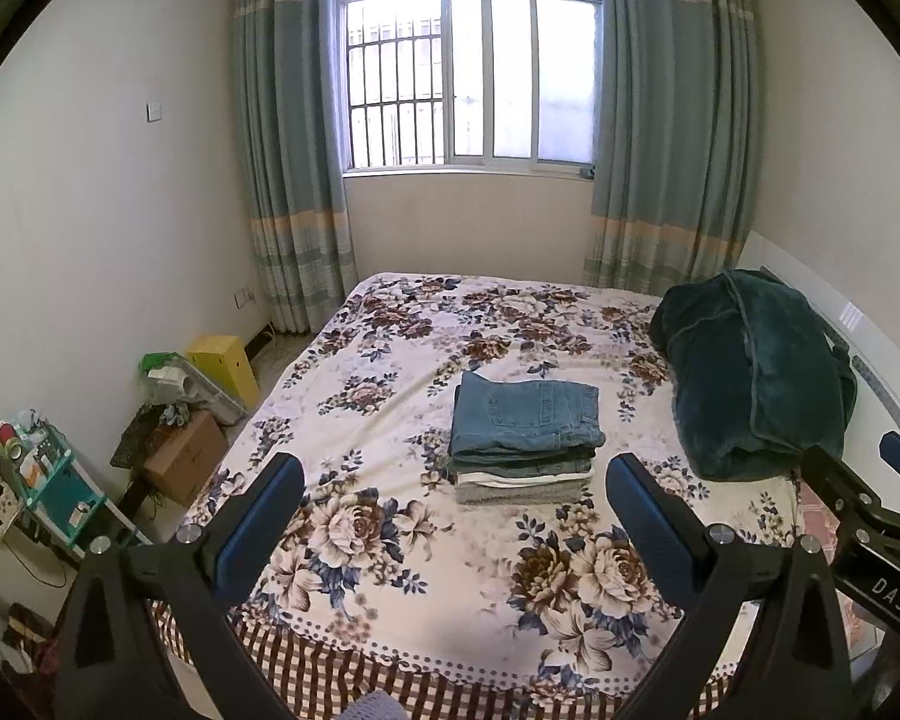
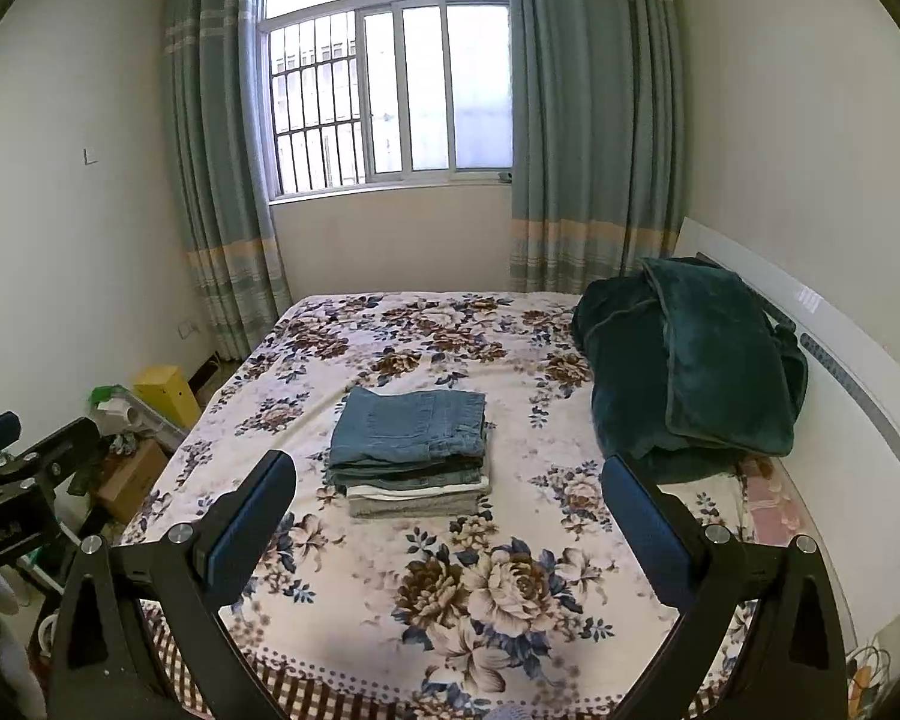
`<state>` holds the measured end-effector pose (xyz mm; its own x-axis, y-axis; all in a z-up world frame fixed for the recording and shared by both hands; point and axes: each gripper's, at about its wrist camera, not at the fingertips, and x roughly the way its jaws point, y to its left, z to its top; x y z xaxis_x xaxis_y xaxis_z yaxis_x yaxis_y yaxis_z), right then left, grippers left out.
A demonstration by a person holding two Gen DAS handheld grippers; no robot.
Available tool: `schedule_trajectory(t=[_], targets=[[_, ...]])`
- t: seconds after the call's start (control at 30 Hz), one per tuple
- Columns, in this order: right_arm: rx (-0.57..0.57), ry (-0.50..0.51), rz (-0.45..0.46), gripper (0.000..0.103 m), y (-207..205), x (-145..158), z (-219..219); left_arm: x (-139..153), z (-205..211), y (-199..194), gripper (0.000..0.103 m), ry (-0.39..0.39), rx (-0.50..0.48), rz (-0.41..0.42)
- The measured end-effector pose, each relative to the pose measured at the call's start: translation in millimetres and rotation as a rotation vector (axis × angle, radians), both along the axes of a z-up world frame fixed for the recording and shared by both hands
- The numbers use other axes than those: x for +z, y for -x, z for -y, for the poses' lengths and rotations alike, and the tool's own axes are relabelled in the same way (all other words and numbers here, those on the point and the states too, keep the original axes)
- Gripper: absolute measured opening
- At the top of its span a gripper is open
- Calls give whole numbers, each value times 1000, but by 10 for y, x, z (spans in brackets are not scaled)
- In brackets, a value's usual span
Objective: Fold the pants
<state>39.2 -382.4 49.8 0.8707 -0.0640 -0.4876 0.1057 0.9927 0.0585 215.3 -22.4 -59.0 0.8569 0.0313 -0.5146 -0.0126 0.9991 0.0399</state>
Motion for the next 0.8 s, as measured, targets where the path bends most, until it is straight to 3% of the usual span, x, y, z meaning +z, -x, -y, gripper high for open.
schedule_trajectory(t=[0.8], targets=[[37,-12,-11,103,-12,53,18,54,-15,82,103,18,-19,-1]])
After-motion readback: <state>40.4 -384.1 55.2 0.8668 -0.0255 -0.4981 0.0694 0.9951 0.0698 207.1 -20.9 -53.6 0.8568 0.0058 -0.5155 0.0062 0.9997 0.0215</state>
